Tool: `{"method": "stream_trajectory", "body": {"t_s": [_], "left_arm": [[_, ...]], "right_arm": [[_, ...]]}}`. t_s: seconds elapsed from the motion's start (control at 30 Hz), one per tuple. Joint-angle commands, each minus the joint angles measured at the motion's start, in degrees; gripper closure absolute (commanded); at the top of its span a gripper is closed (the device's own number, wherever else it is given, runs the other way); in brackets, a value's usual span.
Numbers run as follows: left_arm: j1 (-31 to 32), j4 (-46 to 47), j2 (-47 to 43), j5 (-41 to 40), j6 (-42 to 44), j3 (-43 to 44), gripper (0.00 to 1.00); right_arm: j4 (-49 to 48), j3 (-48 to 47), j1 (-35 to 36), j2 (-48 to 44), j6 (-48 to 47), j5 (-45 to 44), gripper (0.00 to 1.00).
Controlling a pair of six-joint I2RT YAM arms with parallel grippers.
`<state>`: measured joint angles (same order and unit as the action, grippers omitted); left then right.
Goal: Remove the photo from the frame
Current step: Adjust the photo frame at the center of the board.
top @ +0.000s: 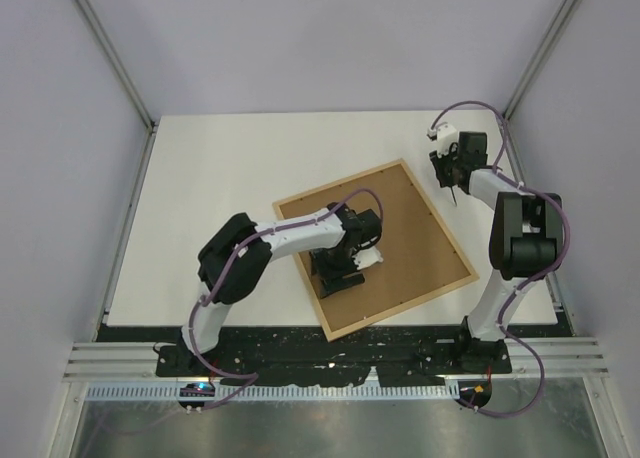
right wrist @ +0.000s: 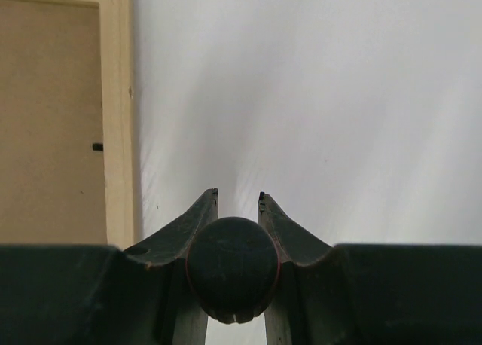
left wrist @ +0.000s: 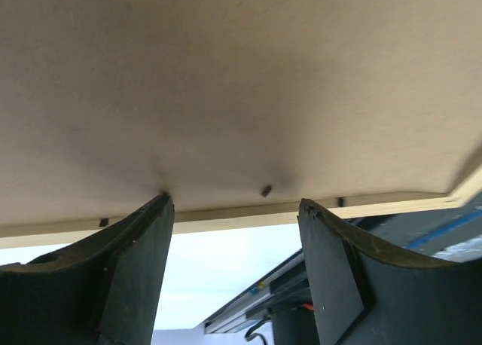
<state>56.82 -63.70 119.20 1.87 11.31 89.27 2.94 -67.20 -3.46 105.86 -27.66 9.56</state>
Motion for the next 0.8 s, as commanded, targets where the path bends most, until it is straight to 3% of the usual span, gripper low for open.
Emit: {"method": "stream_trajectory", "body": {"t_s": [0.0,0.2,0.37,0.57,0.77], "left_arm": [[-1.8,0.4,-2.7,6.6,-5.4,5.8,0.28],[-13.7,1.0,-2.9,5.1,-9.4,17.3,0.28],[-22.0,2.9,-1.7,-5.7,-8.1,25.1,0.26],[-23.9,4.5,4.5,-16.0,-4.5,29.3,0.24],[-24.4,2.9,10.0,-17.6,-4.2,33.0,0.22]], "right_arm": [[-2.2,-4.1,3.3,-1.6,0.5,-2.1,0.92],[8.2,-1.4,3.5,-12.8,-9.0,-9.1,0.92],[16.6,6.4,3.5,-22.6,-15.5,-16.6,0.92],[24.3,17.1,7.7,-30.4,-17.9,-21.8,0.92],[24.7,26.2,12.7,-33.6,-18.1,-27.4,0.92]]}}
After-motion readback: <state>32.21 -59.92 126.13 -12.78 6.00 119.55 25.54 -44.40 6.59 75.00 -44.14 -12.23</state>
